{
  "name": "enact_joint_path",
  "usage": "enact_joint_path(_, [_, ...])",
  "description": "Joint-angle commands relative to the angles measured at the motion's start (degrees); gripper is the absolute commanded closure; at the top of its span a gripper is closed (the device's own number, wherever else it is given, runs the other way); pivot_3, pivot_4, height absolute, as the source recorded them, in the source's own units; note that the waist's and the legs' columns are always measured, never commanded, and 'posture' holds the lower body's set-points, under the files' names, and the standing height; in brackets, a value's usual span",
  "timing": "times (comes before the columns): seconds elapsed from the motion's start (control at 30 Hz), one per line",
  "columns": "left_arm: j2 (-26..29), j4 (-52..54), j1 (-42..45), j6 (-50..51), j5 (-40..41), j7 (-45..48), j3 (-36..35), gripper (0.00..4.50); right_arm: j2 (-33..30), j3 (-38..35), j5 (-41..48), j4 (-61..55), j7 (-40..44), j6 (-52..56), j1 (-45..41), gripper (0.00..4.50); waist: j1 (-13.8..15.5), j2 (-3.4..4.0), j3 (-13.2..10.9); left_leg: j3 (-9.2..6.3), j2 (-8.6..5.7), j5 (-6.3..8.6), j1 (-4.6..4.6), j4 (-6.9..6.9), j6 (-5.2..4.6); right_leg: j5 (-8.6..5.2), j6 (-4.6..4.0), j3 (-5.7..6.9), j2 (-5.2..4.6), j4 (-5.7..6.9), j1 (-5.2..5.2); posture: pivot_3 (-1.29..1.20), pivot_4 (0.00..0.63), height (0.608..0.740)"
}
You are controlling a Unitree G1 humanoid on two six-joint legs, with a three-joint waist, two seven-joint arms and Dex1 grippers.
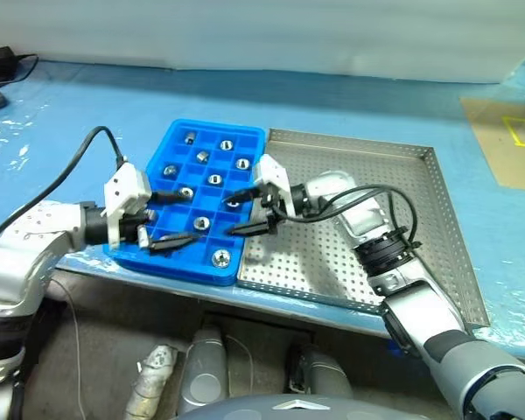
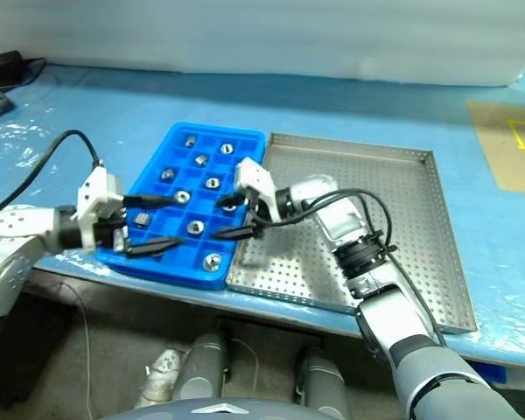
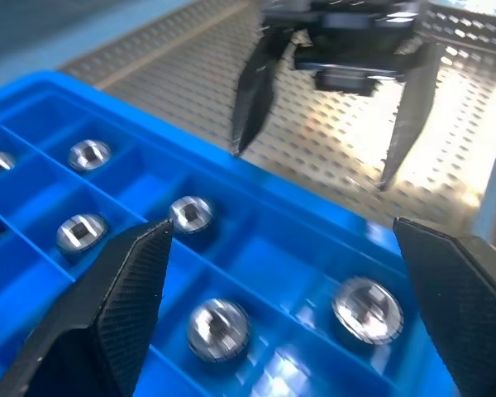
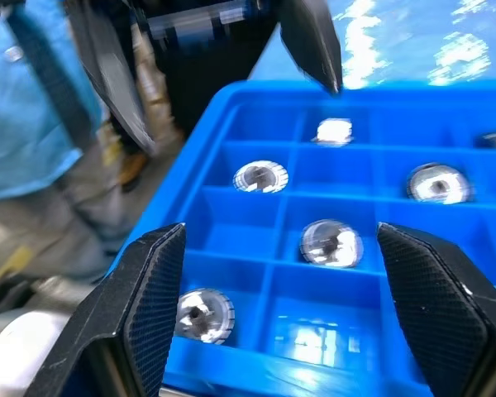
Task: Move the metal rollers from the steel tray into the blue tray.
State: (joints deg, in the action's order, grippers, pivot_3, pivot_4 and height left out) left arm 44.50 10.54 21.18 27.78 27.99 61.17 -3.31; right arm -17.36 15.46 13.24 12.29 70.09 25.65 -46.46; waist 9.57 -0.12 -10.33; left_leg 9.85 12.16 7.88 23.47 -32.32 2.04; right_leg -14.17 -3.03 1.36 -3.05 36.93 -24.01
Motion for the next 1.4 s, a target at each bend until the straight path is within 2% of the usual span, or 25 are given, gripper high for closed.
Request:
enact_joint_path(0.03, [-7.2,-10.5,8.5,-6.4,-4.9,-0.9,5.6,0.0,-4.7,-7.3,2.1,-6.1,-4.8,2.1,1.5,0.69,-0.1,-0.02,0.0,-0.02,-0.08,-0.01,0.0,-0.01,0.0,0.04,0.06,-0.01,-0.01,-0.03,0.04,0.04,0.15,0.74])
enact_joint_path(0.17, [-13.6,-20.6,12.8,-11.9,-8.4,-1.1,8.2,0.0,-7.2,-10.3,-0.3,-7.2,-12.4,1.5,6.2,0.69,-1.7,-0.16,0.1,-0.02,-0.28,0.04,0.03,-0.13,-0.08,0.25,0.41,-0.09,-0.12,-0.13,0.13,-0.01,0.15,0.74])
enact_joint_path(0.27, [-16.3,-26.6,14.4,-15.2,-9.9,-1.3,8.2,0.0,-7.1,-12.4,-0.5,-8.9,-17.6,1.8,9.6,0.69,-3.7,-0.16,0.1,0.0,-0.25,0.06,0.04,-0.08,-0.12,0.26,0.43,-0.07,-0.07,-0.11,0.04,-0.04,0.15,0.74])
enact_joint_path(0.47, [-20.2,-35.5,17.2,-19.2,-11.5,-2.9,7.2,0.0,-6.8,-13.9,0.4,-10.1,-23.2,2.2,12.6,0.69,-5.2,-0.15,0.1,-0.02,-0.21,0.07,0.05,-0.02,-0.15,0.27,0.42,-0.04,0.01,-0.08,-0.01,-0.07,0.15,0.74])
enact_joint_path(0.97, [-20.7,-38.0,19.6,-20.0,-11.6,-0.4,6.3,0.0,-5.8,-13.6,-0.2,-8.9,-27.5,0.1,13.3,0.69,-5.4,-0.15,0.1,0.0,-0.26,0.11,0.05,-0.19,-0.23,0.13,0.16,-0.05,-0.11,-0.09,0.07,-0.09,0.15,0.74])
enact_joint_path(1.4, [-21.0,-39.3,20.7,-20.9,-11.7,-0.5,5.4,0.0,-6.3,-13.7,-0.2,-8.0,-27.9,-0.8,13.1,0.69,-5.5,-0.15,0.1,0.01,-0.26,0.17,0.05,-0.21,-0.34,0.13,0.16,-0.05,-0.12,-0.1,0.08,-0.09,0.15,0.74])
